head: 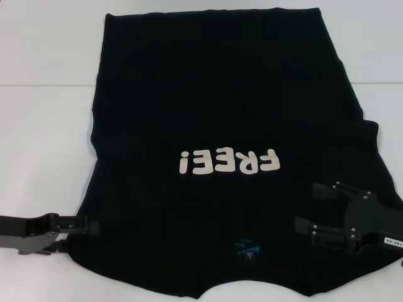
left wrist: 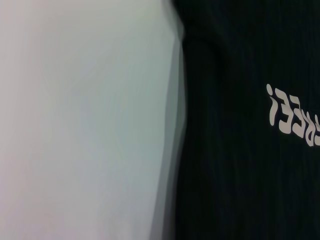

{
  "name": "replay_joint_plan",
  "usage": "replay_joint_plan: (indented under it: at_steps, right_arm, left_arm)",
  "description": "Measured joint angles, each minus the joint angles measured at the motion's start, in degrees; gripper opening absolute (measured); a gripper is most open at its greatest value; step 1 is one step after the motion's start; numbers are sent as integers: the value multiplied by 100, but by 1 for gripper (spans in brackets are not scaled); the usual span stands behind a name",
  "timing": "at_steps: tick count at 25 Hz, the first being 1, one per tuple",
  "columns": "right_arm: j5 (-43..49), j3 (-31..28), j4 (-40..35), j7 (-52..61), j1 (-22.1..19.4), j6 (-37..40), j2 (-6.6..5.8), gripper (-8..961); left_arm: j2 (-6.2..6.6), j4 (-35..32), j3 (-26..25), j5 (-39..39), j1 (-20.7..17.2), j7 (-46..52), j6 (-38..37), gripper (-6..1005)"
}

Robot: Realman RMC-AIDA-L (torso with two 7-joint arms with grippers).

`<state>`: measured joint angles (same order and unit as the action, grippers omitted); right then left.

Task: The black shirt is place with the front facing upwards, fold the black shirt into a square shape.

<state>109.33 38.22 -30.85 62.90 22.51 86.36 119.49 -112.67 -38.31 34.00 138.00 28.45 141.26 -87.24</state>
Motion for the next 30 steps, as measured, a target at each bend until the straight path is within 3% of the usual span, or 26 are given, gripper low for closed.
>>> replay_joint_plan:
  at_steps: [15, 20, 30]
  right_arm:
    - [0, -6, -9, 12, -11, -14, 1, 923]
    - [-2, -8, -9, 12, -11, -18, 4, 922]
    - [-32, -18, -14, 57, -27, 0, 0, 921]
  left_arm:
    - [-7, 123, 20, 13, 113, 3, -30, 920]
    - [-10, 95, 119, 20, 116, -16, 8, 731]
    - [-26, 91, 122, 20, 101, -23, 123, 536]
